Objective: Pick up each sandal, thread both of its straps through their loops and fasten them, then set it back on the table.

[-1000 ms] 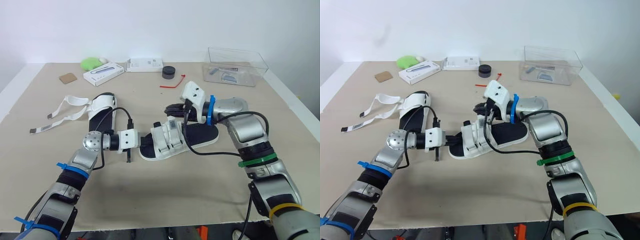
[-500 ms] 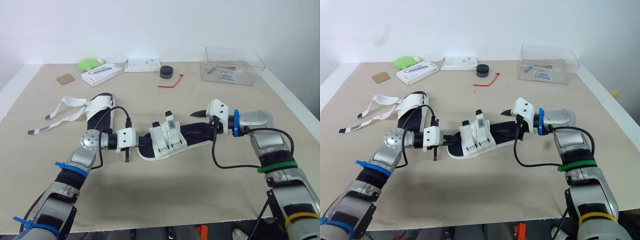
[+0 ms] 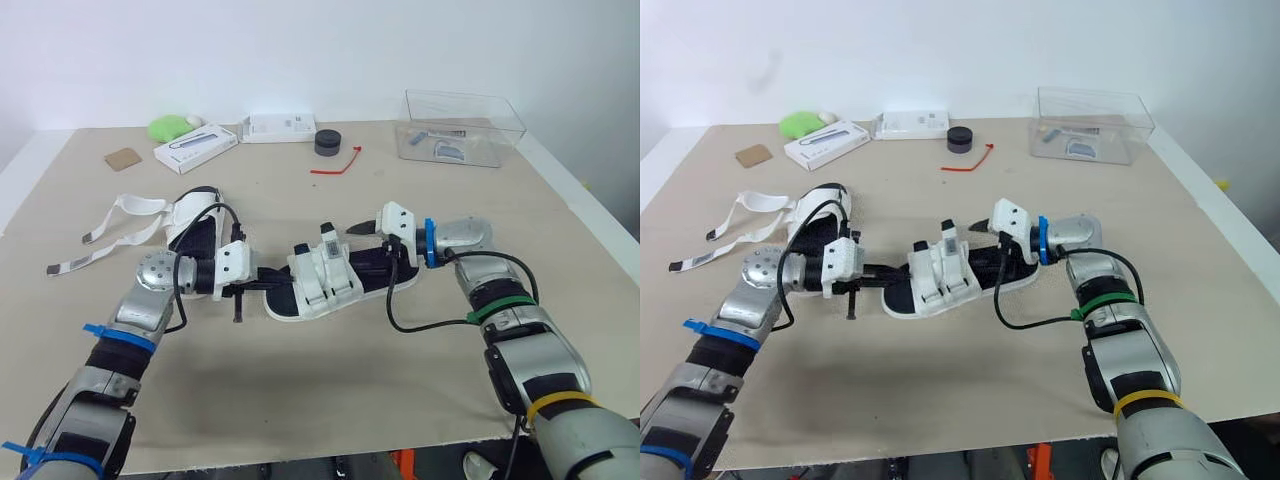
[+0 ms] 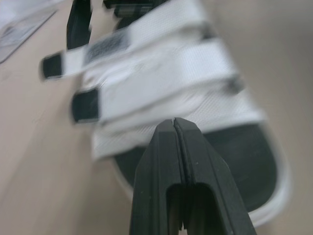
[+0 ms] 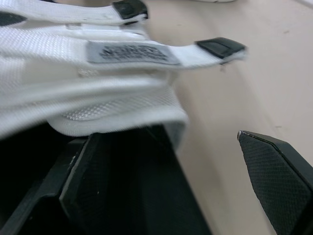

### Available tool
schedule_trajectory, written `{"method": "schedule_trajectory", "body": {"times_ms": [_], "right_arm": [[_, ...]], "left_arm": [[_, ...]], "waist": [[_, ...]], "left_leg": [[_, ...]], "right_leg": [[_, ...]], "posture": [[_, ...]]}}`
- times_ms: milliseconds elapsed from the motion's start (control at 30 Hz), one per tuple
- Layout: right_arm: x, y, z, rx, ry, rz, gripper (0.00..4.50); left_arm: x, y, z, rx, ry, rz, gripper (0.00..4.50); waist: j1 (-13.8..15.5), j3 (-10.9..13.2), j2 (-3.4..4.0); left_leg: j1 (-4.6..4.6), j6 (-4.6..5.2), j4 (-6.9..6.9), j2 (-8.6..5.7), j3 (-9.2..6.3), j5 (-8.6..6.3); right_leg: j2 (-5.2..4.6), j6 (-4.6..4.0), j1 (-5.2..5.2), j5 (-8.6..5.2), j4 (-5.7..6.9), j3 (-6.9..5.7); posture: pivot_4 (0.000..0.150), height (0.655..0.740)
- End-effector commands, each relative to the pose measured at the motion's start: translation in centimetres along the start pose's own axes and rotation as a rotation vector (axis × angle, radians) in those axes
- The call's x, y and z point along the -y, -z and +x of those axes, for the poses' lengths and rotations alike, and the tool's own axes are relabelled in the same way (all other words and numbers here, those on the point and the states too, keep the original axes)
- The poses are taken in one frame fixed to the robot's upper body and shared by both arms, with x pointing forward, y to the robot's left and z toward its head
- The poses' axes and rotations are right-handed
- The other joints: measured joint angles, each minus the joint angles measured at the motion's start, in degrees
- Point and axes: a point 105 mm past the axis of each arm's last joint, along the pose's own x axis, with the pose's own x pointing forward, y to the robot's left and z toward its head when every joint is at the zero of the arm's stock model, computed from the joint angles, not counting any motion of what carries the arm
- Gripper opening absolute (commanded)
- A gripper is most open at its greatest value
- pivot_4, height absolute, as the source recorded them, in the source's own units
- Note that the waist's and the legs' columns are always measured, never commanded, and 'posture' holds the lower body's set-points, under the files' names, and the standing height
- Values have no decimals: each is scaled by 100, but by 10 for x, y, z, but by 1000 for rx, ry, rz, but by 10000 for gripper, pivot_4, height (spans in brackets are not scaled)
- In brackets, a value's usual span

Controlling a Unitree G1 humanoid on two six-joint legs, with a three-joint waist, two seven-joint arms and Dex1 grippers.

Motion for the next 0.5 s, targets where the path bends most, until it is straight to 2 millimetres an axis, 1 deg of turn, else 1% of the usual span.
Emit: {"method": "schedule_trajectory", "body": {"times_ms": [33, 67, 100, 167, 200, 267, 300, 333, 500], "right_arm": [[-6, -10, -1, 59, -47, -3, 36381], [-10, -9, 0, 60, -62, -2, 32917], [-12, -9, 1, 63, -67, -1, 27701], [-13, -9, 1, 68, -70, -1, 18238], [-13, -10, 1, 71, -68, -1, 11918], [-13, -11, 1, 73, -65, -3, 2307], [-12, -12, 1, 75, -60, -4, 0], [-11, -13, 1, 78, -54, -2, 0], [-8, -13, -2, 82, -27, 10, 0]], "left_arm": [[-1, -17, -13, 35, -17, -5, 5368], [-1, -19, -15, 38, -19, -15, 7553], [-1, -19, -17, 35, -23, -19, 11981], [0, -20, -20, 25, -26, -16, 21522], [-1, -19, -21, 19, -31, -18, 27541], [-1, -18, -24, 9, -38, -19, 36948], [-2, -18, -25, 7, -41, -19, 41393], [-2, -18, -26, 6, -44, -17, 44270], [-5, -22, -27, 26, -71, -21, 44270]], "waist": [[0, 0, 0], [-1, 0, 0], [-1, 0, 0], [-1, 1, 2], [-1, 1, 2], [0, 1, 2], [-1, 1, 2], [-1, 1, 2], [-1, 1, 2]], "left_leg": [[1, 0, 0, 0, -1, 0], [1, 0, 0, 1, -2, 0], [3, 0, 0, 3, -3, 0], [4, 0, 0, 3, -8, 0], [6, 0, 1, 3, -7, 0], [7, -2, 1, 3, -8, 2], [8, -2, 1, 3, -6, 2], [8, -2, 1, 3, -5, 2], [8, -3, 1, 3, -3, 2]], "right_leg": [[1, 0, 0, 0, 0, 0], [2, -2, 0, -1, 0, -1], [4, -4, 0, -4, 2, -1], [6, -7, 0, -6, 6, -3], [6, -8, 1, -7, 7, -4], [6, -9, 2, -6, 8, -4], [6, -9, 2, -6, 8, -4], [7, -9, 2, -6, 8, -4], [6, -10, 2, -7, 8, -3]], "posture": [[1500, 7400], [1500, 7400], [1500, 7400], [1500, 7400], [1500, 7400], [1500, 7400], [1500, 7400], [1500, 7400], [1500, 7400]]}}
